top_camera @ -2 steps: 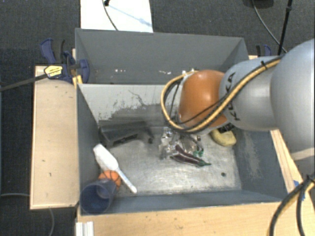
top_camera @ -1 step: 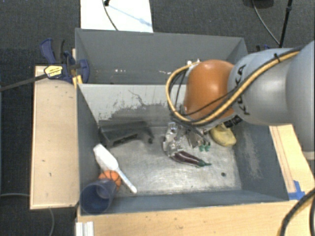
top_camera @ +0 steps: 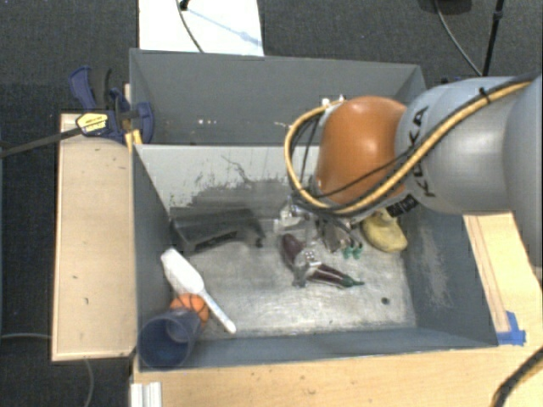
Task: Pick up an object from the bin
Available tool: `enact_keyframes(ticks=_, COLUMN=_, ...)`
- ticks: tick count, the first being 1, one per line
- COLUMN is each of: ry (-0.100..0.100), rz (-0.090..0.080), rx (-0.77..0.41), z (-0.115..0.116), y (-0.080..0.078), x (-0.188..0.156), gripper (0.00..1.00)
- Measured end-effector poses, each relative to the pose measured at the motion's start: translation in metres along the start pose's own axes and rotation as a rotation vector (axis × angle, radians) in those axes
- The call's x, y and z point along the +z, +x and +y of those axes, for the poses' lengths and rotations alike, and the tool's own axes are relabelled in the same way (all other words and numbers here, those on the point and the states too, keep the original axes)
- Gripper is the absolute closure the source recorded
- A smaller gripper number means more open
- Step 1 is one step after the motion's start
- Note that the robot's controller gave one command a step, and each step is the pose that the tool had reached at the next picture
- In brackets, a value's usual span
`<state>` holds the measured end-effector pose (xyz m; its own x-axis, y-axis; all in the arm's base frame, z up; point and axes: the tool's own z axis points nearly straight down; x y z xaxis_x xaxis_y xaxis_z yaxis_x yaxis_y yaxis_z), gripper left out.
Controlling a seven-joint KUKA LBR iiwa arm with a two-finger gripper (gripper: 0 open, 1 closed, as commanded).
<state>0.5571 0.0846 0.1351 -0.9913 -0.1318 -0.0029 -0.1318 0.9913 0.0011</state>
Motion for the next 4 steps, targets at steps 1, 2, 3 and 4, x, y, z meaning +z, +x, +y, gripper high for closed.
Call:
enact_keyframes(ticks=1, ry=0.0, rz=0.0, rx=0.002, z=0.0, y=0.0, x=0.0, gripper=0.0)
enact_keyframes(ticks=2, ry=0.002, rz=-0.012, rx=-0.052, z=-0.064, y=-0.003, x=0.059, gripper=1.0)
enact_keyframes(ticks=3, ry=0.002, rz=-0.012, rx=-0.051, z=-0.064, y=-0.003, x=0.059, gripper=1.0)
enact_keyframes(ticks=4, ry=0.001, rz=-0.002, rx=-0.024, z=-0.075, y=0.006, x=-0.091, gripper=1.0)
